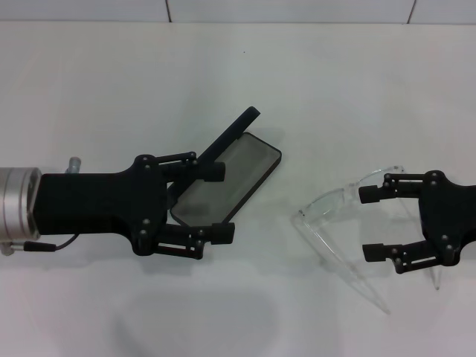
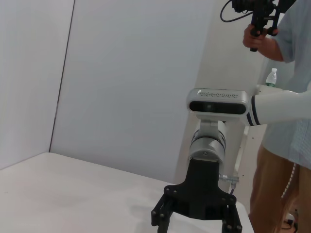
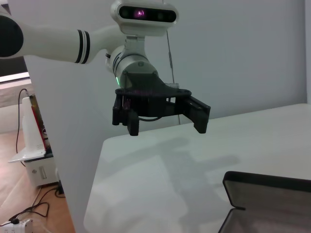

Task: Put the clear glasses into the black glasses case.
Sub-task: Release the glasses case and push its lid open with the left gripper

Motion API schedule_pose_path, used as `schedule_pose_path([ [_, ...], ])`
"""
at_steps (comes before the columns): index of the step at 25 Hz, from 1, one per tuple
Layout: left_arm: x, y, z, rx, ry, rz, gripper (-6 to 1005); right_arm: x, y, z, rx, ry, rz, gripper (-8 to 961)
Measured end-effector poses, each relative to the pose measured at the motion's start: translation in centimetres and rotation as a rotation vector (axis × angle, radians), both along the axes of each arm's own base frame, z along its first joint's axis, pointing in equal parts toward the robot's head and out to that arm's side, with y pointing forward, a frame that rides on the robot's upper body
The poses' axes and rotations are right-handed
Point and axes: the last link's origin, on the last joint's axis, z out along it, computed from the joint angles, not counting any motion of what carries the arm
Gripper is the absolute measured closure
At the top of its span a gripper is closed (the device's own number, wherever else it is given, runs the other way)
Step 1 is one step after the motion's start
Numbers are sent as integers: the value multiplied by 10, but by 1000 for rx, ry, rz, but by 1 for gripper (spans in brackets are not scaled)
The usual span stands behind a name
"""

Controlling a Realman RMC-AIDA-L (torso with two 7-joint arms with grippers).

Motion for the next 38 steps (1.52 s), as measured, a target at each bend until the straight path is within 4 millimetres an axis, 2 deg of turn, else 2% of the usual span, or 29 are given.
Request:
schedule_pose_path([
  [16,2,5,1,30,-4,6,109,1,-1,-1,8,2,-9,129],
  [21,21,30,21,72,-14,140,110,-1,0,-4,22,16,-15,129],
  [24,40,58,39,81,93,332,110,-2,1,-4,25,18,-12,129],
  [25,45,63,41,85,140,362,110,-2,1,-4,25,18,-12,129],
  [26,57,71,41,96,299,415,110,-2,1,-4,25,19,-12,129],
  [27,57,71,41,96,299,415,111,-2,1,-4,25,19,-12,129],
  [29,66,76,38,108,439,473,111,-2,1,-5,28,19,-14,130],
  [33,83,83,20,116,682,596,114,-1,1,-6,34,21,-21,130],
  [38,97,82,0,94,783,616,117,0,-1,-7,36,25,-27,130],
])
